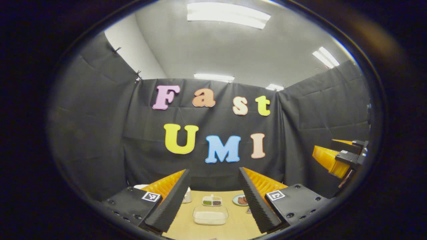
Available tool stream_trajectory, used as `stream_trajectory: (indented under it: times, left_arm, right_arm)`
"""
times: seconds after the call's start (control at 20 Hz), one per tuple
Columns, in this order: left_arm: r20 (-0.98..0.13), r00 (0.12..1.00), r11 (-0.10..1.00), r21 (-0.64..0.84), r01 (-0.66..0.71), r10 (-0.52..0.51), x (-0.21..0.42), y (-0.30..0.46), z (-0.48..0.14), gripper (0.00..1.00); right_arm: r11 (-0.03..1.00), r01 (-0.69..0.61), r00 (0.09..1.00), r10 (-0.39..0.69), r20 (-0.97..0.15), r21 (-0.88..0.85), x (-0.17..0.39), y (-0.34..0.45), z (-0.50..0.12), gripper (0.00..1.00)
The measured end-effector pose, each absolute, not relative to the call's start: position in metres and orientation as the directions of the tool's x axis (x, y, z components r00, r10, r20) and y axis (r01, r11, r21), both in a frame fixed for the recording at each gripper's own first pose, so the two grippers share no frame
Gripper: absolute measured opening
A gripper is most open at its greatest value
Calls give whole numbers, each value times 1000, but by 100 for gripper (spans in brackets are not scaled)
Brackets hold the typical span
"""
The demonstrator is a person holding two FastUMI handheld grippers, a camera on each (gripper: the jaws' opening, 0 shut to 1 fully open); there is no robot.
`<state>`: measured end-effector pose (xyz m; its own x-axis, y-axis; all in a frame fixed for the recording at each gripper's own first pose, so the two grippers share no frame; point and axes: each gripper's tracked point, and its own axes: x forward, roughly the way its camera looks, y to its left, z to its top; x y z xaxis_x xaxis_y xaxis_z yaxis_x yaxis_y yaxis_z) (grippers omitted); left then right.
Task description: Close the left gripper, press the button to open the rice cooker; take a wooden spoon from the chopstick holder with the right hand, scoop a spoonful of rice and pour it into the rice cooker, then put the wooden spoon back into the chopstick holder.
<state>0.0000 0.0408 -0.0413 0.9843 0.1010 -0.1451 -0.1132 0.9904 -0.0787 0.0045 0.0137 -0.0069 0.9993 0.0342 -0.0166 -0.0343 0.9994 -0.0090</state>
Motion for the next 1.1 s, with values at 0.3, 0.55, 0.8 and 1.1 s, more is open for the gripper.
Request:
stream_trajectory:
  times: [0.3, 0.55, 0.8, 1.1]
  left_arm:
    - [-124, 986, 993, -33, -113, 108, 4, 37, -37, 99]
    - [-127, 987, 994, -30, -106, 101, 10, 30, -41, 99]
    - [-131, 983, 991, -24, -130, 126, 14, 40, -48, 99]
    - [-129, 975, 983, -15, -184, 180, 12, 75, -57, 99]
  right_arm:
    - [999, -44, 998, 43, -40, -5, 13, 17, -16, 96]
    - [999, -36, 998, 37, -48, 6, 19, 12, -20, 96]
    - [999, -49, 997, 50, -66, 22, 24, 15, -28, 96]
    - [995, -83, 993, 87, -80, 58, 41, 40, -37, 96]
